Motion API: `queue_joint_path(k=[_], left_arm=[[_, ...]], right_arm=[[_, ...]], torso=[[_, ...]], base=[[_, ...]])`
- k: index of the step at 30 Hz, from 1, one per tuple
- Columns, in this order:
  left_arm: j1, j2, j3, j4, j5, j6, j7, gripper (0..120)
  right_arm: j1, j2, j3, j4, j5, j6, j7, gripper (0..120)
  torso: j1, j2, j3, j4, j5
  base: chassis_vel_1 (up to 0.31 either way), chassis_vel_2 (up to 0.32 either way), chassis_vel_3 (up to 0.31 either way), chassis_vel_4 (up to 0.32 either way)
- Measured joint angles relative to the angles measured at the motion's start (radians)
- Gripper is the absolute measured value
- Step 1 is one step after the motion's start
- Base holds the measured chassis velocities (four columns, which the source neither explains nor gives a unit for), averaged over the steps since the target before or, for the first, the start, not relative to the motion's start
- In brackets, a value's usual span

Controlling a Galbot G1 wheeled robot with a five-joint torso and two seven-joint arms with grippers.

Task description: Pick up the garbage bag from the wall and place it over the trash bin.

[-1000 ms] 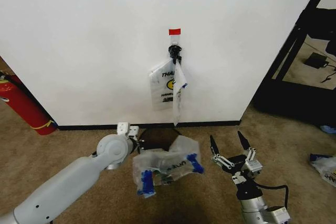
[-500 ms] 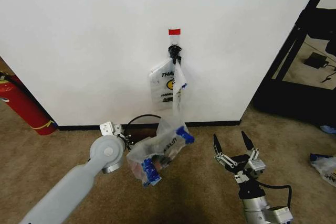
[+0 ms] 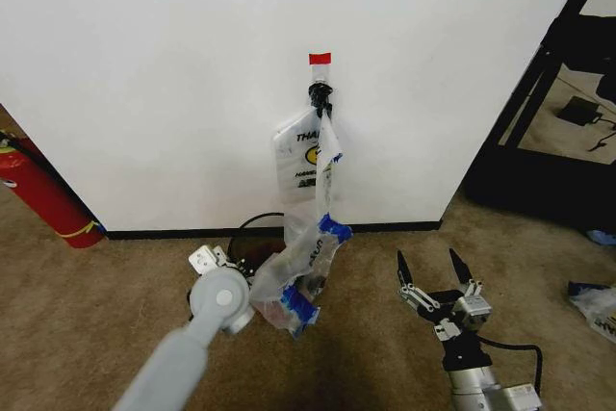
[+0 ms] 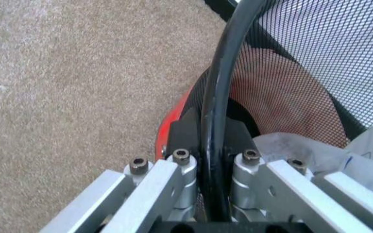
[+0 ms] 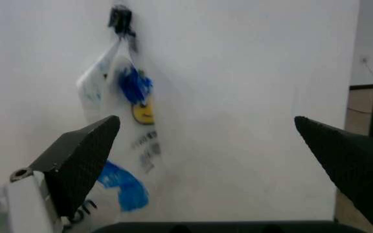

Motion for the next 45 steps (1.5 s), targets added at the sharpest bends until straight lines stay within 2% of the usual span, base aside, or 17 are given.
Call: queue_joint_path(k=[12, 18, 25, 31, 37, 43, 45], left_arm=[[0.123, -0.157, -0.072, 0.000, 0.166, -0.024, 0.002, 3], [0.157, -0.207, -0.112, 0.017, 0.254, -0.050, 0.018, 3], [0.184, -0.255, -0.135, 0.023, 0.262, -0.078, 0.027, 3], [0.198, -0.269, -0.131, 0.003, 0.242, -0.086, 0.031, 3], [0.194, -0.240, -0.133, -0.024, 0.211, -0.079, 0.051, 3], [0.176, -0.187, -0.138, -0.049, 0.189, -0.065, 0.065, 28], [0.176, -0.185, -0.139, -0.050, 0.188, -0.064, 0.066, 28]], right_arm=[[0.000, -0.019, 0.002, -0.017, -0.047, -0.068, 0.089, 100], [-0.001, -0.019, -0.003, -0.024, -0.053, -0.071, 0.095, 100], [0.000, -0.025, -0.010, -0.026, -0.054, -0.075, 0.096, 100], [-0.007, -0.027, -0.009, -0.017, -0.054, -0.078, 0.098, 100], [-0.008, -0.023, -0.010, -0.017, -0.059, -0.077, 0.098, 100], [-0.007, -0.012, -0.020, -0.021, -0.069, -0.077, 0.097, 100], [-0.007, -0.012, -0.020, -0.021, -0.069, -0.077, 0.097, 100]], torso=[[0.000, 0.000, 0.000, -0.0003, -0.0002], [0.000, 0.000, 0.000, -0.0003, -0.0002], [0.000, 0.000, 0.000, -0.0002, 0.0003], [0.000, 0.000, 0.000, -0.0001, 0.0000], [0.000, 0.000, 0.000, -0.0003, -0.0012], [0.000, 0.000, 0.000, -0.0002, -0.0005], [0.000, 0.000, 0.000, -0.0002, -0.0005]], base=[[0.000, 0.000, 0.000, 0.000], [0.000, 0.000, 0.000, 0.000], [0.000, 0.000, 0.000, 0.000], [0.000, 0.000, 0.000, 0.000], [0.000, 0.000, 0.000, 0.000], [0.000, 0.000, 0.000, 0.000], [0.000, 0.000, 0.000, 0.000]])
